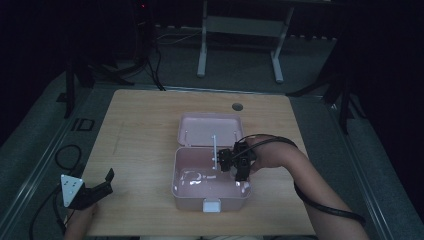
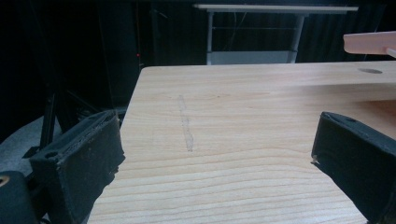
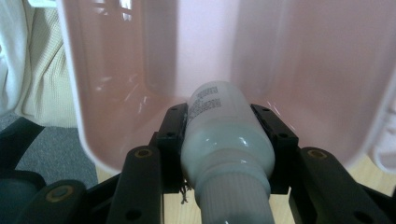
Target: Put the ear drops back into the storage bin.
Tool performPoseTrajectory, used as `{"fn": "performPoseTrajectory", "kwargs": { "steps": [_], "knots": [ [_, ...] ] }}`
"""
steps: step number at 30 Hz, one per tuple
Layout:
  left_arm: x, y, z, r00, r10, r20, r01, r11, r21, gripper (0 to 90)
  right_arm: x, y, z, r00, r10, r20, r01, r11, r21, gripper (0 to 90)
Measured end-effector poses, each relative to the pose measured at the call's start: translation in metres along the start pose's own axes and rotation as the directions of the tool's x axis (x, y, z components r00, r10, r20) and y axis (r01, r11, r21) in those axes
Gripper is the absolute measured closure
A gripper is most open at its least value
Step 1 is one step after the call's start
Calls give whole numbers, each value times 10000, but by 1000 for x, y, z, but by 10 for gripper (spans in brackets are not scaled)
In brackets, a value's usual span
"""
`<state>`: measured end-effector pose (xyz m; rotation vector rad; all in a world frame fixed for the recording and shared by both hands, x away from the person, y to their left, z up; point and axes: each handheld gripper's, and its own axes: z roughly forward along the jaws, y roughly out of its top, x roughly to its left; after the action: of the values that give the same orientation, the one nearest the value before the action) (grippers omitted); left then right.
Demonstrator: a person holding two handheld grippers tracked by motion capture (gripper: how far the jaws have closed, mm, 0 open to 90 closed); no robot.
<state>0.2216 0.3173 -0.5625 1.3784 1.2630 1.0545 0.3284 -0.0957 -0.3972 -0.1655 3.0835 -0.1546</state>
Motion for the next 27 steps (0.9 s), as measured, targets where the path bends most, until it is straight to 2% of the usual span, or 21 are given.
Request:
{"fn": "performPoseTrajectory", "kwargs": {
  "steps": [8,15,17,19,24,27],
  "knots": [
    [0,0,0,10000,10,6,-10,10000,15,20,2,10,34,9991,-241,-359,259,9984,495,594],
    [0,0,0,10000,29,8,-29,10000,7,20,5,16,55,9961,-747,-472,772,9955,551,594],
    [0,0,0,10000,31,11,-31,10000,14,20,6,18,60,9934,-1081,-381,1102,9922,583,594],
    [0,0,0,10000,22,8,-22,10000,10,20,6,19,66,9916,-1169,-556,1204,9906,646,594],
    [0,0,0,10000,21,17,-21,10000,11,20,3,21,78,9936,-984,-552,1029,9909,869,593],
    [0,0,0,10000,34,18,-34,10000,12,20,0,20,85,9941,-801,-729,870,9914,973,593]
  ]
}}
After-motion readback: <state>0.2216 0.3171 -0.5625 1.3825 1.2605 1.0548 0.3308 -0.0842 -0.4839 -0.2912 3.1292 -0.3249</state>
